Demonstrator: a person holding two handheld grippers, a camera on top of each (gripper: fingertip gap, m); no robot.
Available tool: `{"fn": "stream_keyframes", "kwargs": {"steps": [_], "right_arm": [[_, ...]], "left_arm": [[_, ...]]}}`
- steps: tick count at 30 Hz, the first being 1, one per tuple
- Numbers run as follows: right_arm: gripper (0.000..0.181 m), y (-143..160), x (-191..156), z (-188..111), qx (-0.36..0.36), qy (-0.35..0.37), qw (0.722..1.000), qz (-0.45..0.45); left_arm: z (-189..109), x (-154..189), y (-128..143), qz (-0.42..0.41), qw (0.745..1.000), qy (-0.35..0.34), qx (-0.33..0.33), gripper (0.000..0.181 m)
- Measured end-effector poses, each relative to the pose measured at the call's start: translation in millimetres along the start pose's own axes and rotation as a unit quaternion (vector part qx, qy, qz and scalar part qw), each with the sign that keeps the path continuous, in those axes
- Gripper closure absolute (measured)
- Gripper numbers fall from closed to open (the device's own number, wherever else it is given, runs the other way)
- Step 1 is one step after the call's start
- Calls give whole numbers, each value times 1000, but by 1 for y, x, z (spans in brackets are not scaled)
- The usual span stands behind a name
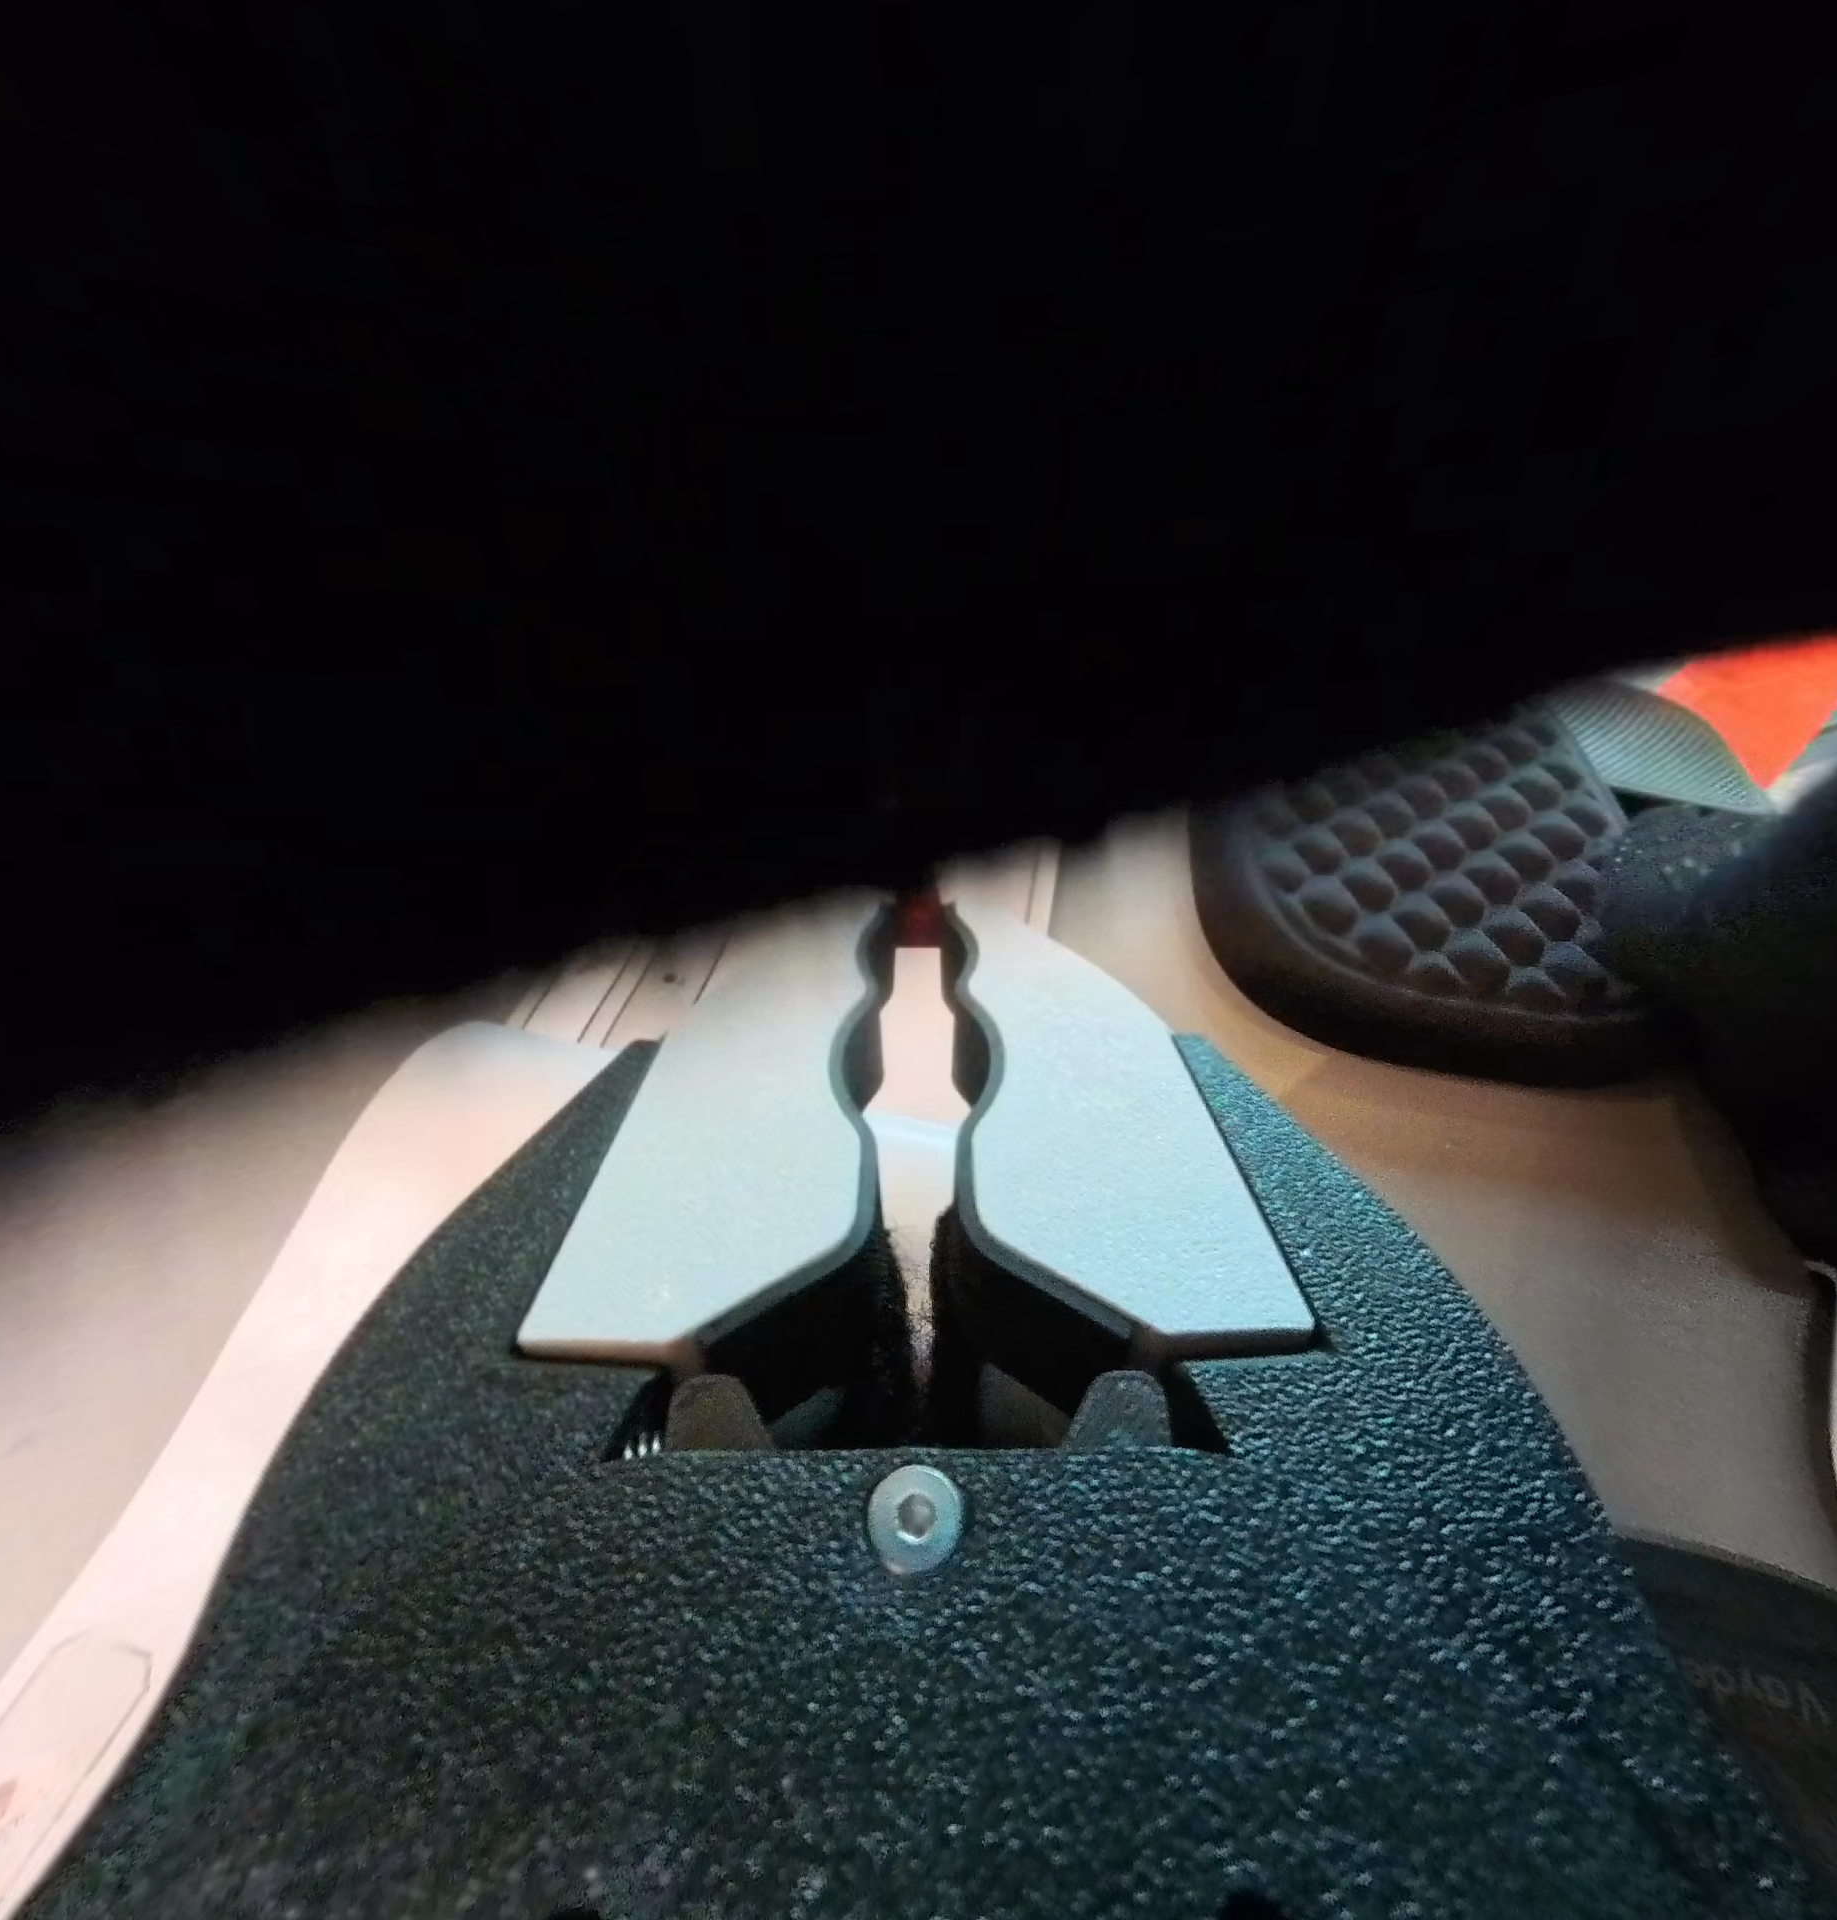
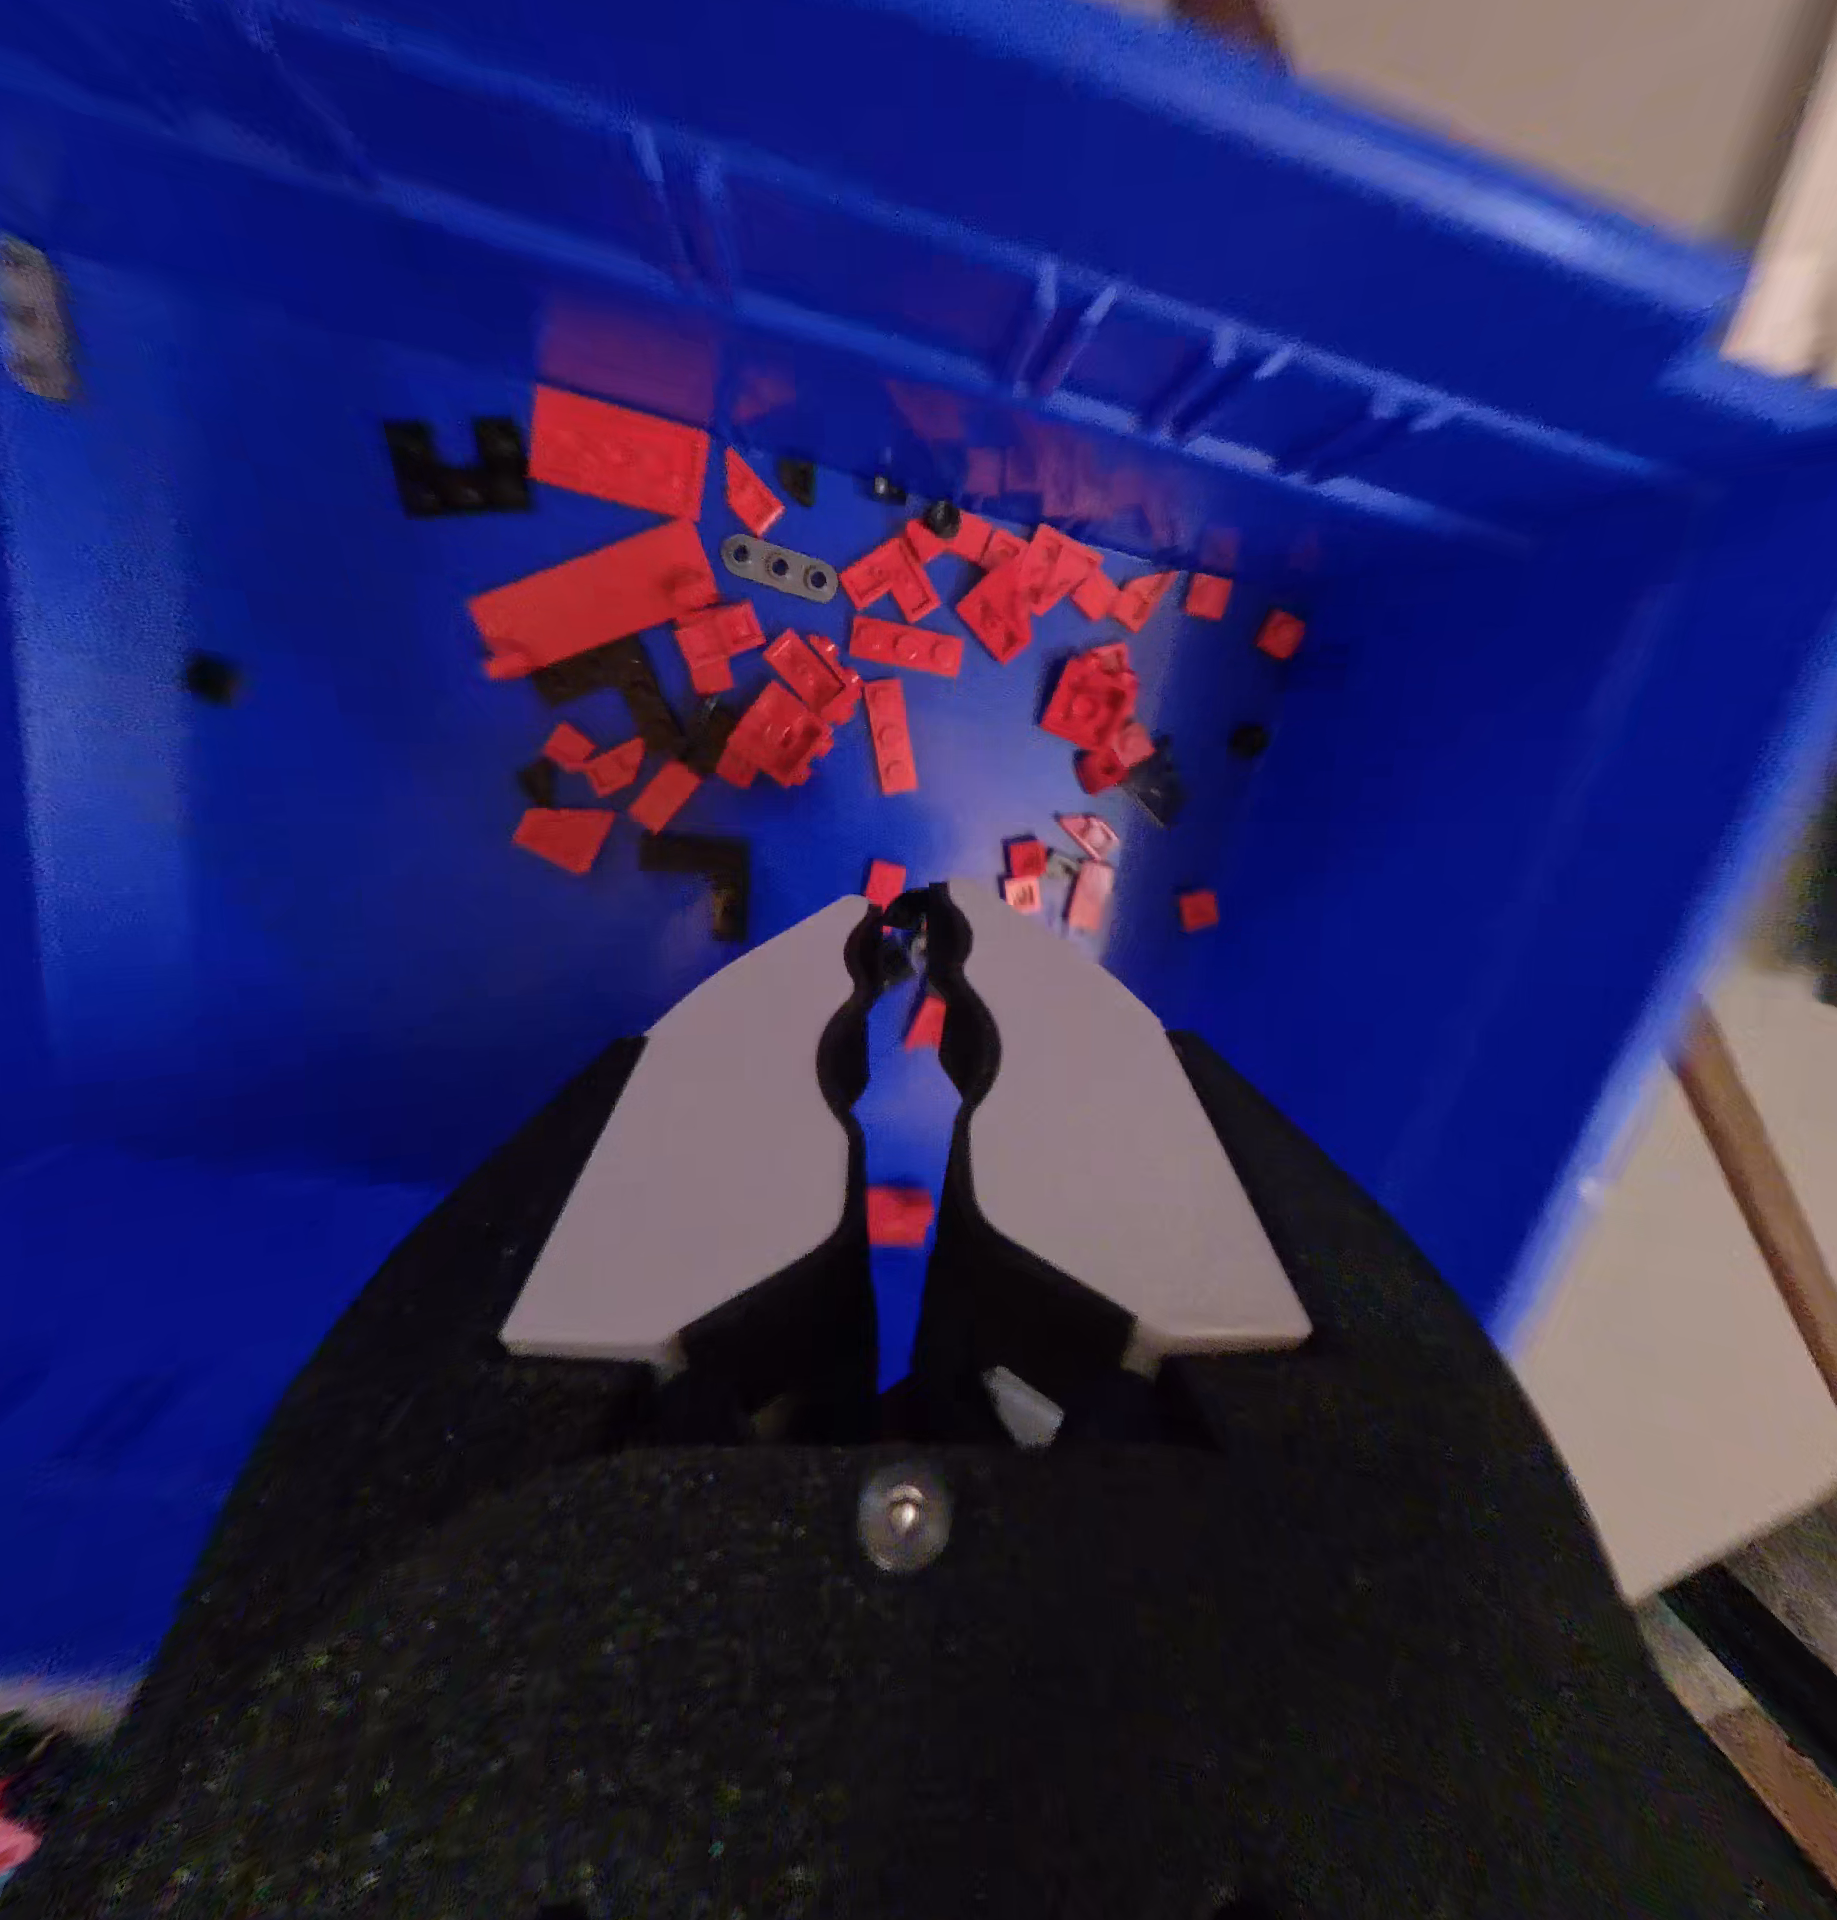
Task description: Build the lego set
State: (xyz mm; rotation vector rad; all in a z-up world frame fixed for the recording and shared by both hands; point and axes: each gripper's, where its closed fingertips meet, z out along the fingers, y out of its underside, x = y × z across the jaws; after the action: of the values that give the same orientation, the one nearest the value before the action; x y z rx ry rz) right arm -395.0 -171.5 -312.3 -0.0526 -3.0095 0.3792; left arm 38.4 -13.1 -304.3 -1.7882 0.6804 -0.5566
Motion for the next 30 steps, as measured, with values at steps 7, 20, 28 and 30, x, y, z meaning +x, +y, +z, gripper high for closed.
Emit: {"fn": "stream_keyframes", "kwargs": {"steps": [7,20,28,30], "right_arm": [[174,8,-44,-151,99,81,989,75],[173,136,-293,-223,239,226,860,390],[173,191,-427,-163,282,344,713,542],[173,198,-451,-157,297,360,680,565]], "left_arm": [[-1,-1,-1,-3,1000,0,4,174],[0,-1,-1,-5,1000,0,6,174],[0,0,0,-2,1000,3,5,174],[-1,-1,-1,-7,1000,5,11,174]]}}
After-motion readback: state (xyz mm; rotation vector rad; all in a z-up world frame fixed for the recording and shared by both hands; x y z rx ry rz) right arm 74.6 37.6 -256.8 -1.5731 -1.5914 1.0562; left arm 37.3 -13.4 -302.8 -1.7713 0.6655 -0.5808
